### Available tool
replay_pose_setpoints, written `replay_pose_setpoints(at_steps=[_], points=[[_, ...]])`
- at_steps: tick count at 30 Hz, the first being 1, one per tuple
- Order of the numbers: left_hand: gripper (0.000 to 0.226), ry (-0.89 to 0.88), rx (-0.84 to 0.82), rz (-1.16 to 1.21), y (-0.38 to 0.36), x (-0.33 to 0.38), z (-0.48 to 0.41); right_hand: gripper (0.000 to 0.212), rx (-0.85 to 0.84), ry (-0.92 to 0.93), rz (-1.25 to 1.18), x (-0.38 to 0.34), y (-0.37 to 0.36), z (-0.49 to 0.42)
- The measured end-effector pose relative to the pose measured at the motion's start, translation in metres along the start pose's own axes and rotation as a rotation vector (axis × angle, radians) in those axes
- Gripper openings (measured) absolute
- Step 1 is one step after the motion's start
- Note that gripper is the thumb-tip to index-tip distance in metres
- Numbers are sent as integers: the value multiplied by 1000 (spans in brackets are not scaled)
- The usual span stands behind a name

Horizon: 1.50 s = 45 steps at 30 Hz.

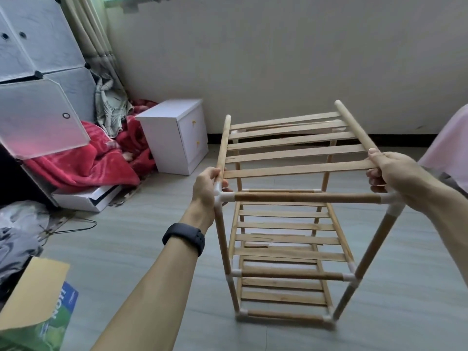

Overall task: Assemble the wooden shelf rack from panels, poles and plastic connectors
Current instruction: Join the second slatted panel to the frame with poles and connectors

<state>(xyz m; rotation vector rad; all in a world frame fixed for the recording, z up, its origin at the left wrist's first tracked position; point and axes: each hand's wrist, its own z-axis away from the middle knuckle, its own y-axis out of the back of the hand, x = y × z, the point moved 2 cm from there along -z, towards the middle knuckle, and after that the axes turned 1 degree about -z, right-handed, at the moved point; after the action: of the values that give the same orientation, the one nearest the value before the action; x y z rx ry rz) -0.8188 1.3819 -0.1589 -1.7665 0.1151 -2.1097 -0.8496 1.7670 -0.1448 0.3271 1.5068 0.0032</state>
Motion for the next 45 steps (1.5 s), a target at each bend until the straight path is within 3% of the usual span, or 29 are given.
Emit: replay_pose_setpoints(at_steps=[5,8,11,15,21,28,30,32,33,35,37,39,41,45], points=[[36,-72,133,-327,5,9,-3,37,-14,-55,40,1,-1,4],[37,-84,46,-400,-1,13,-2,36,-3,-108,48,-4,-3,9],[32,-103,-9,-485,-10,10,2,36,-108,-192,-152,-10,-2,17],[31,-142,107,-437,-10,8,1,33,-233,-272,-342,-12,-2,30],[43,-146,320,-792,-11,7,-10,27,-131,-211,-311,-12,-2,32],[47,-228,389,-1062,-5,16,-18,27,-96,-237,-356,-11,-9,41],[44,-293,479,-1191,-9,24,-14,27,-67,-219,-408,-12,-17,47],[43,-467,552,-1356,-20,32,-3,25,-46,-214,-468,-13,-29,57],[43,-611,518,-1412,-31,33,6,25,-41,-219,-499,-13,-36,61],[43,-886,282,-1464,-64,23,33,24,-26,-233,-542,-13,-51,71],[52,-968,-10,-1521,-98,0,65,25,-18,-237,-567,-10,-68,80],[64,-934,-227,-1615,-121,-25,92,24,-63,-258,-641,-12,-78,89],[69,-938,-303,-1681,-127,-40,106,23,-133,-215,-621,-16,-74,95],[55,-1052,-296,-1574,-114,-43,108,20,-291,-118,-444,-15,-60,105]])
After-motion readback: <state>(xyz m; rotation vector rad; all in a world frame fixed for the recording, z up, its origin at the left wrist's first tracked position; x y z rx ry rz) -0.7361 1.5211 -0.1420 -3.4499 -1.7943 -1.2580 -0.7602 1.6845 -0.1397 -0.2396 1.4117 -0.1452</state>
